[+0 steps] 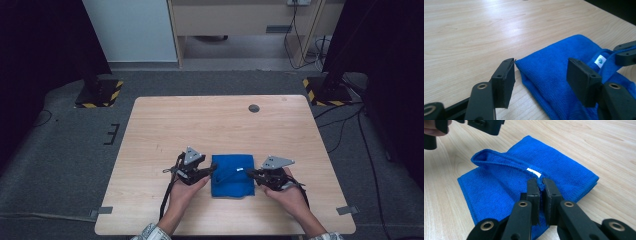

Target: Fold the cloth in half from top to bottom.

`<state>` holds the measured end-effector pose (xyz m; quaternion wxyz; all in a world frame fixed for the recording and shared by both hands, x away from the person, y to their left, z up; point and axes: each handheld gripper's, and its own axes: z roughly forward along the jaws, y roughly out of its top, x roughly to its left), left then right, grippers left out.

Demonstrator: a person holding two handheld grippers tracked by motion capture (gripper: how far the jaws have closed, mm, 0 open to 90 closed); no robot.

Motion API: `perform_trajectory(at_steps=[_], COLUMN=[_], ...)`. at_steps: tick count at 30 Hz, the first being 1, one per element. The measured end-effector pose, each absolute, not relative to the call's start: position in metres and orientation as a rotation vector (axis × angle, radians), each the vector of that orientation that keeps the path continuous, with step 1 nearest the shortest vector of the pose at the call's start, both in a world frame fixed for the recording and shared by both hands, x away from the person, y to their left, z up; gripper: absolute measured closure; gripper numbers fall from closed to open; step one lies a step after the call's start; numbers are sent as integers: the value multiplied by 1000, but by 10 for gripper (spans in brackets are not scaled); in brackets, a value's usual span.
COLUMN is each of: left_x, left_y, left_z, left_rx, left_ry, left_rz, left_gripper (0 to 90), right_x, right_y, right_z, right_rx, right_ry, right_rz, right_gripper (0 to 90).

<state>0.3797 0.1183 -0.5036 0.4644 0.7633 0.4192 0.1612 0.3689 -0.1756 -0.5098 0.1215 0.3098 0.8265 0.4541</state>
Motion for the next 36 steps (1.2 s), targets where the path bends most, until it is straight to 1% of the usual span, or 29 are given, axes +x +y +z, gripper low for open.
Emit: perform_trajectory(at_steps=[8, 15, 18, 19, 22, 26, 30, 36], left_x=[376, 373, 371, 371, 371, 370, 370, 369], left_y=[112, 107, 105, 105, 104, 103, 102, 99], left_z=[-512, -514, -517, -517, -517, -516, -516, -516], left_rx=[1950, 1969, 1980, 1986, 1988, 1980, 1988, 1997], left_ry=[1014, 1001, 999, 998, 993, 990, 984, 971], left_rz=[414, 408, 409, 408, 413, 413, 417, 421], left_gripper=[393, 393, 393, 393, 393, 393, 390, 384], right_x=[359, 354, 350, 348, 344, 341, 347, 372], right_y=[-174, -175, -175, -175, -177, -180, -182, -180], right_z=[-513, -513, -512, -510, -505, -498, -492, -494], right_rx=[879, 862, 843, 840, 842, 849, 867, 995], right_ry=[2458, 2475, 2490, 2494, 2485, 2440, 2359, 2264], right_rz=[1282, 1276, 1262, 1260, 1273, 1300, 1318, 1279], right_gripper=[714, 696, 642, 600, 514, 431, 375, 358])
